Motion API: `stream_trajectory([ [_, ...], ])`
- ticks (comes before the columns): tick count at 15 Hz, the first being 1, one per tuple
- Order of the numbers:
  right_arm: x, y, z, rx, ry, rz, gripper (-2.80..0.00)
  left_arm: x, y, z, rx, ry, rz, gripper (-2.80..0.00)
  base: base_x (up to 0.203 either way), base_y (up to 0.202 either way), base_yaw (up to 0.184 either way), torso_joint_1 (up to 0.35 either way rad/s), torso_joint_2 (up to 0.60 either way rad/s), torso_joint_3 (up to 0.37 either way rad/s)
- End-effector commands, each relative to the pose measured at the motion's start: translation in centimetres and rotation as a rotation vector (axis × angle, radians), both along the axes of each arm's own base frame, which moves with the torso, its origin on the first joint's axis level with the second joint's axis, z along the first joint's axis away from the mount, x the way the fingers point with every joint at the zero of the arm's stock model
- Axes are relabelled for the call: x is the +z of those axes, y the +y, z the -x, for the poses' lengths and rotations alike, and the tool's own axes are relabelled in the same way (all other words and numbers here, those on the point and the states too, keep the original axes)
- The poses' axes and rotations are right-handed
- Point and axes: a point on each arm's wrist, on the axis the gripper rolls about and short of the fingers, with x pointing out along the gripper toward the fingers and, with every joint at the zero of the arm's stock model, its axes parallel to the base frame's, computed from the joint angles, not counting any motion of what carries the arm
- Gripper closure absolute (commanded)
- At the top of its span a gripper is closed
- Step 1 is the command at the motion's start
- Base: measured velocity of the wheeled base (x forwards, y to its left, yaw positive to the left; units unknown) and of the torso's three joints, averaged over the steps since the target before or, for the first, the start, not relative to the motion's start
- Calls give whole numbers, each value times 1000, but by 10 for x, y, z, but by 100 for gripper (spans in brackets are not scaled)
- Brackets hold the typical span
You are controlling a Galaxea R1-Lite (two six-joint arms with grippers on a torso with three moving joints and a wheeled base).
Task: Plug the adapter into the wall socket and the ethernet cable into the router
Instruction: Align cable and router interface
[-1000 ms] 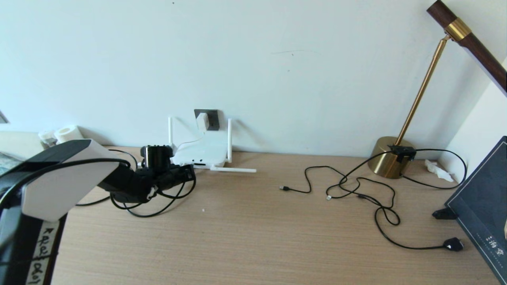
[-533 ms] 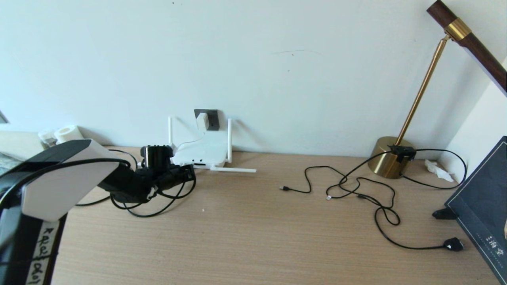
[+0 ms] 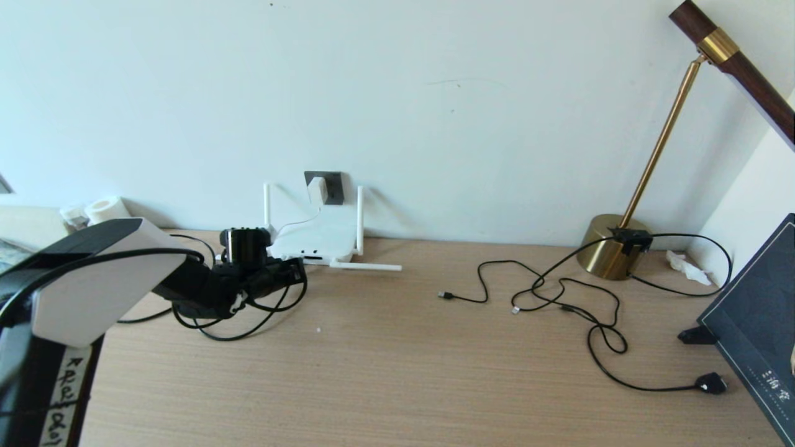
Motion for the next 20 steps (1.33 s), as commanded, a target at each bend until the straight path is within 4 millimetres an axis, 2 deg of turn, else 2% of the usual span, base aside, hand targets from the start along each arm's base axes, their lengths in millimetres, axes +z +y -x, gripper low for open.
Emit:
stream_trajectory([
  [1, 0, 0, 0, -1, 0, 1, -280, 2, 0, 0, -1, -5, 2, 0, 0, 0, 0, 0, 0, 0],
  [20, 0, 0, 0, 1, 0, 0, -280, -1, 0, 2, 1, 5, 1, 0, 0, 0, 0, 0, 0, 0],
])
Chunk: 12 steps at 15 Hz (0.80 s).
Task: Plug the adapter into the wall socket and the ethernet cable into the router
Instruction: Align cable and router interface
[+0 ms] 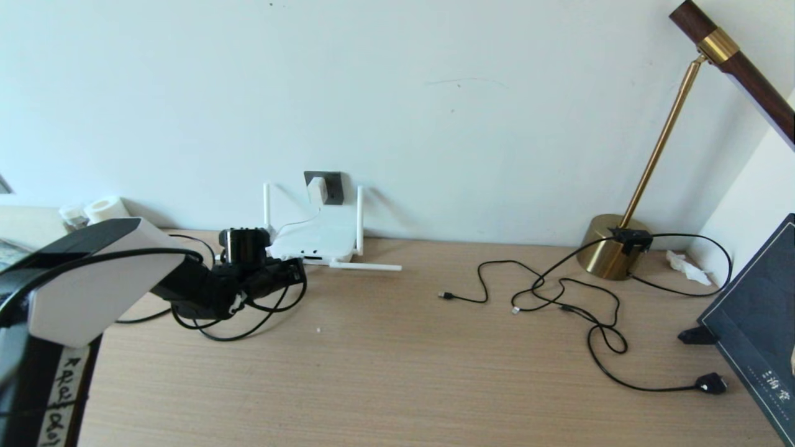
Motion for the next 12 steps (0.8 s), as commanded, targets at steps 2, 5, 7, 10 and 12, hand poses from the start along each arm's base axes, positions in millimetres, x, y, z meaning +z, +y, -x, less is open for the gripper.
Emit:
stream_trajectory([
  [2, 0, 0, 0, 0, 2, 1, -280, -1, 0, 0, -1, 1, 2, 0, 0, 0, 0, 0, 0, 0],
  [5, 0, 0, 0, 0, 0, 0, -280, -1, 0, 0, 0, 1, 1, 0, 0, 0, 0, 0, 0, 0],
  [7, 0, 0, 0, 0, 0, 0, -280, -2, 0, 1, 0, 4, 1, 0, 0, 0, 0, 0, 0, 0],
  [10, 0, 0, 0, 0, 1, 0, -280, -2, 0, 1, 0, 7, 1, 0, 0, 0, 0, 0, 0, 0],
  [12, 0, 0, 0, 1, 0, 0, -280, -2, 0, 1, -1, 8, 1, 0, 0, 0, 0, 0, 0, 0],
])
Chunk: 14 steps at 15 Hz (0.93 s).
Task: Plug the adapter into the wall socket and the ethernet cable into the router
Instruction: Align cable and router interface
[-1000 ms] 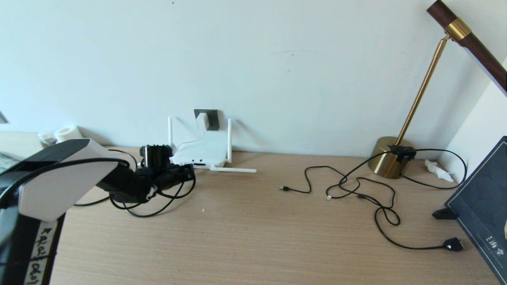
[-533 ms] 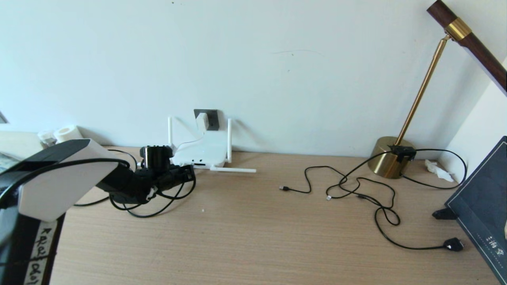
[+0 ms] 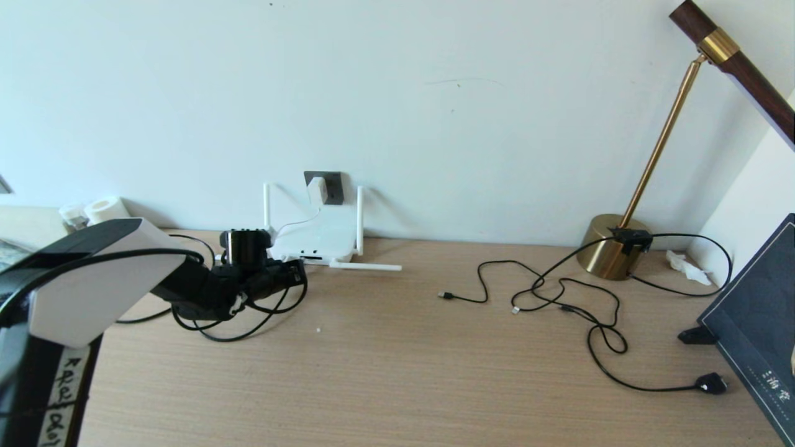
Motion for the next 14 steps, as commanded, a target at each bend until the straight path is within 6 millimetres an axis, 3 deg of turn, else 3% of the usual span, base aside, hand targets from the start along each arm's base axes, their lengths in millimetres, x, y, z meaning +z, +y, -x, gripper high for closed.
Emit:
stream_trajectory([
  [1, 0, 0, 0, 1, 0, 0, -280, 0, 0, 0, 0, -4, 2, 0, 0, 0, 0, 0, 0, 0],
  [14, 0, 0, 0, 0, 1, 0, -280, 3, 0, -2, 0, -15, 3, 0, 0, 0, 0, 0, 0, 0],
])
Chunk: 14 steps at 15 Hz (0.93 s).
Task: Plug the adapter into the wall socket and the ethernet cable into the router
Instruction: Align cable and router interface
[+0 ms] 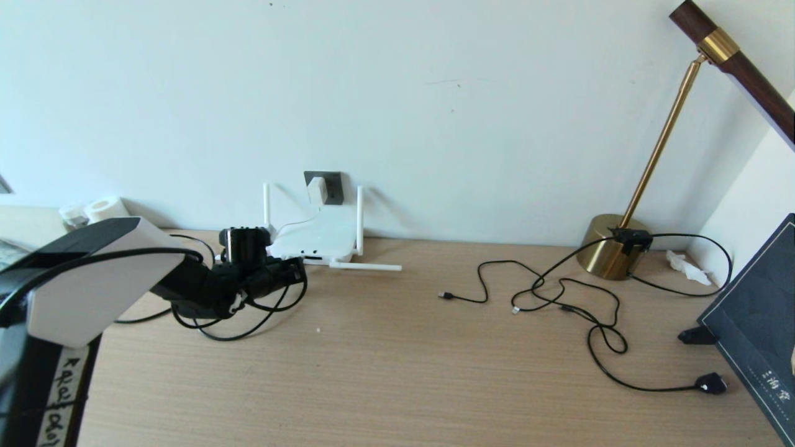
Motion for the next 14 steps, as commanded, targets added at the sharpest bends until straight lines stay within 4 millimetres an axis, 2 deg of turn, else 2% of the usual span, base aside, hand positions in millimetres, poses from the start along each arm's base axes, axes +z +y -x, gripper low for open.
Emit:
stream_trajectory([
  [1, 0, 0, 0, 0, 0, 1, -280, 1, 0, -1, 1, -6, 2, 0, 0, 0, 0, 0, 0, 0],
  [14, 0, 0, 0, 0, 0, 0, -280, -5, 1, -2, 3, 6, 1, 0, 0, 0, 0, 0, 0, 0],
])
